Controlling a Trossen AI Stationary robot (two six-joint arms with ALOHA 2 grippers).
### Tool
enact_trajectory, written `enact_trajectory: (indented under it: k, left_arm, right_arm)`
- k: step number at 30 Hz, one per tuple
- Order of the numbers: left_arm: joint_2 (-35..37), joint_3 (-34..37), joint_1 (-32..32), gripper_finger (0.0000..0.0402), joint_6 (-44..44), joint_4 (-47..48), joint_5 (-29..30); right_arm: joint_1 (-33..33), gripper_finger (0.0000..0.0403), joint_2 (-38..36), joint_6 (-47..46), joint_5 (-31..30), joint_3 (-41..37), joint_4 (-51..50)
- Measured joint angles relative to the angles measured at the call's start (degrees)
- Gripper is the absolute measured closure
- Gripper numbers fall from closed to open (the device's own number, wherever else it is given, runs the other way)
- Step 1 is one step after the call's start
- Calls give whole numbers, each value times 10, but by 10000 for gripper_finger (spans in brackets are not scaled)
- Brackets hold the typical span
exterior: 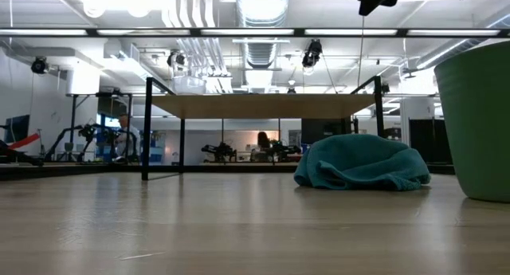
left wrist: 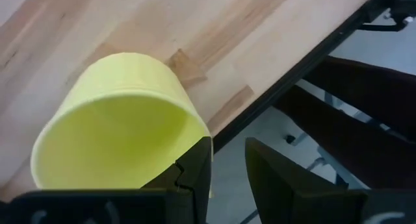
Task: Stack small to large cups/mugs on shelf
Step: Put the yellow mug on the shelf
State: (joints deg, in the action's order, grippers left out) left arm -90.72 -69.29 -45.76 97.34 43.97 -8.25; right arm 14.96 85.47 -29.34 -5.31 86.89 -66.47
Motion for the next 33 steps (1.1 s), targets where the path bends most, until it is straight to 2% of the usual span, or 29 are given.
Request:
enact_trajectory:
  k: [33]
  left_arm:
    - [0, 33, 0, 320, -1, -3, 19]
  right_arm:
    - [0, 250, 0, 5, -9, 0, 24]
